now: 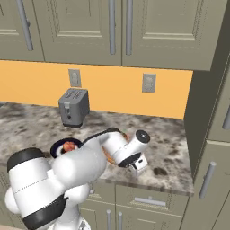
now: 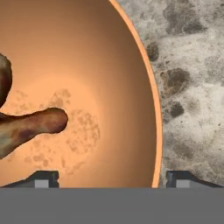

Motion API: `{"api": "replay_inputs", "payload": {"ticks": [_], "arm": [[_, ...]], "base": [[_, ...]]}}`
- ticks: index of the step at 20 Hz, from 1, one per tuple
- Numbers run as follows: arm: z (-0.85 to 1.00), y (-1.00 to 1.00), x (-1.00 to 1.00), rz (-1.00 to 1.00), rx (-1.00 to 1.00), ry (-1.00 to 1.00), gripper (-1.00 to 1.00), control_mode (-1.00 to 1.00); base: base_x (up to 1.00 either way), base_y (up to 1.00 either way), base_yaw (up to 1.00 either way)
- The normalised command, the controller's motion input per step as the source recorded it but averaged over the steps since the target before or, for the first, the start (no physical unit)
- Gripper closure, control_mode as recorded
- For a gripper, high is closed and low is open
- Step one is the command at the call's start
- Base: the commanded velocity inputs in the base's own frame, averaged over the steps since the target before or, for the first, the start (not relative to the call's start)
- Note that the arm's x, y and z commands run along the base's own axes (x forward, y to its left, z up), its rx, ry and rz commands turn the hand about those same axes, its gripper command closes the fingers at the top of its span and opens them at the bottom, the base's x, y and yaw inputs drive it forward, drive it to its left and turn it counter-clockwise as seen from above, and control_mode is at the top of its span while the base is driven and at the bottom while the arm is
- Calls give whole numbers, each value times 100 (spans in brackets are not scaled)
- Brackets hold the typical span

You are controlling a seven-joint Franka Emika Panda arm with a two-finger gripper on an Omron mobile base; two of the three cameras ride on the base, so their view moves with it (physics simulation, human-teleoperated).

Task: Remove the peach from the bowl and place it on the small plate. Then place the bowl with only the chicken drumstick in the microwave, close the door, and press the start button to microwave the chicken drumstick.

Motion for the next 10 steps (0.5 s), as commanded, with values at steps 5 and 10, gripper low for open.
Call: {"api": "replay_inputs", "payload": {"ticks": [5, 10], "arm": [[-3, -1, 2, 0, 2, 1, 100, -100], [1, 0, 0, 0, 0, 0, 100, -100]], "base": [[0, 0, 0], [0, 0, 0]]}}
